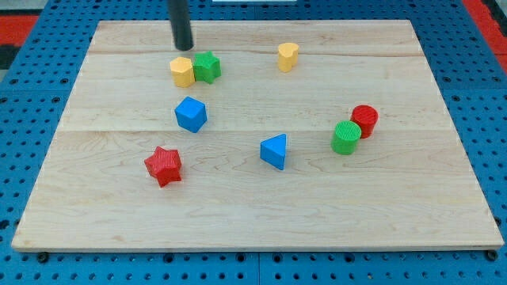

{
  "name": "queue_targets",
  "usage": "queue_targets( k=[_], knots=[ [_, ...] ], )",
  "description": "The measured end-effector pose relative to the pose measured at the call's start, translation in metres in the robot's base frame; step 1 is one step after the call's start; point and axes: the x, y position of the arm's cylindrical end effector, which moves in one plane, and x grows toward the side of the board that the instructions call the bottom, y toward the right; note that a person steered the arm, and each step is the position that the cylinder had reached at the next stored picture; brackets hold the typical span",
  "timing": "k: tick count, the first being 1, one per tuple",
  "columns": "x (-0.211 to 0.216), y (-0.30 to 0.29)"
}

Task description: Place the yellow hexagon bottom right to yellow heart

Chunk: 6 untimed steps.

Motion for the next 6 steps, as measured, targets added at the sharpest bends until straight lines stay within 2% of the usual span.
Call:
queue_targets(
  k=[1,2,4,5,6],
  knots=[
    [0.036,0.024],
    [0.069,0.024],
    [0.094,-0.012],
    [0.107,-0.051],
    [0.14,-0.068]
  ],
)
